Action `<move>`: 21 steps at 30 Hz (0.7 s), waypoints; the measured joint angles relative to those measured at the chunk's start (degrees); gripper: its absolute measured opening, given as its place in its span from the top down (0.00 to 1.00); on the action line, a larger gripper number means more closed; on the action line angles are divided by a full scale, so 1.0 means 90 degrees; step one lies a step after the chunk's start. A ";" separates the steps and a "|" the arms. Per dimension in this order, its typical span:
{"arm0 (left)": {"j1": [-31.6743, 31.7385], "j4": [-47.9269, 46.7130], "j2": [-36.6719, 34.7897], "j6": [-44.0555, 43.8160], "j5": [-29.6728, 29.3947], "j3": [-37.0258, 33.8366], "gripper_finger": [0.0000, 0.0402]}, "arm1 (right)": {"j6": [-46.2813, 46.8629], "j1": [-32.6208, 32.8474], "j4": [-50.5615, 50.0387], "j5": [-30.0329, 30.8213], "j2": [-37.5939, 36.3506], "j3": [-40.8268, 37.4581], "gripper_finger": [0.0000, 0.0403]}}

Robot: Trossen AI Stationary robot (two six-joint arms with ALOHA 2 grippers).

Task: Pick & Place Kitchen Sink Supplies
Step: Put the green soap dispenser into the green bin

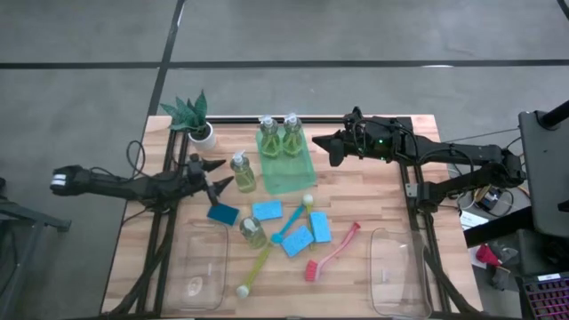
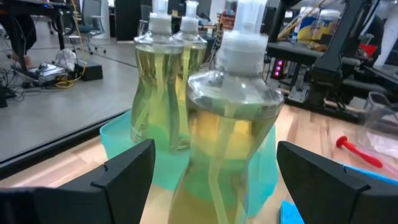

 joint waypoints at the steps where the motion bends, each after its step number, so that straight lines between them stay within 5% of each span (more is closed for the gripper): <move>1: 0.0026 0.0033 0.0080 -0.0002 0.0053 0.0000 0.18 | 0.0000 0.0000 -0.0002 0.0000 0.0000 0.0000 0.98; 21: 0.0868 0.1322 0.1885 0.0199 0.0590 0.0530 0.18 | -0.0049 0.0000 -0.0049 -0.0002 0.0000 0.0000 0.98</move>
